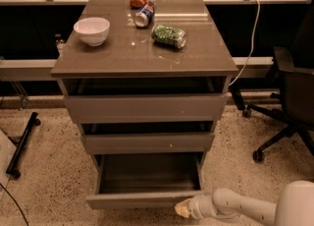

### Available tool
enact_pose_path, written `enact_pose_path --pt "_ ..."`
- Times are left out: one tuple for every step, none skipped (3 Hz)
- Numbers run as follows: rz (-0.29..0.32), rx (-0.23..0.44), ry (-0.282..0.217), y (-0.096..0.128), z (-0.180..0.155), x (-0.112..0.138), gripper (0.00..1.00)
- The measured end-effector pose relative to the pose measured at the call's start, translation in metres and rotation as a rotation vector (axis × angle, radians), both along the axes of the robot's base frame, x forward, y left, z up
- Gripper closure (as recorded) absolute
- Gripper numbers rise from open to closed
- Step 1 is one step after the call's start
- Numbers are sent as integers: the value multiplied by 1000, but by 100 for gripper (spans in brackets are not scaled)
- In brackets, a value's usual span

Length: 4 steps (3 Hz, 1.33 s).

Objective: Close bottom drawer

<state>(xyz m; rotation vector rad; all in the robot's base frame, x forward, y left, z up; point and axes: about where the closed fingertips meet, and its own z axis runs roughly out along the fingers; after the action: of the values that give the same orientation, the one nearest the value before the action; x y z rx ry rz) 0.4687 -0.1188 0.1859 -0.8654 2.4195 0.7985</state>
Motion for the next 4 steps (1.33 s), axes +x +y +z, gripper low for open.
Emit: enact_pose_path --pt "0 0 0 0 0 0 100" --pt "-37 -48 -57 -2 -16 27 100" --pt "-54 -60 -81 -5 -20 40 100" --pt "-92 -79 -143 -14 -24 78 100"
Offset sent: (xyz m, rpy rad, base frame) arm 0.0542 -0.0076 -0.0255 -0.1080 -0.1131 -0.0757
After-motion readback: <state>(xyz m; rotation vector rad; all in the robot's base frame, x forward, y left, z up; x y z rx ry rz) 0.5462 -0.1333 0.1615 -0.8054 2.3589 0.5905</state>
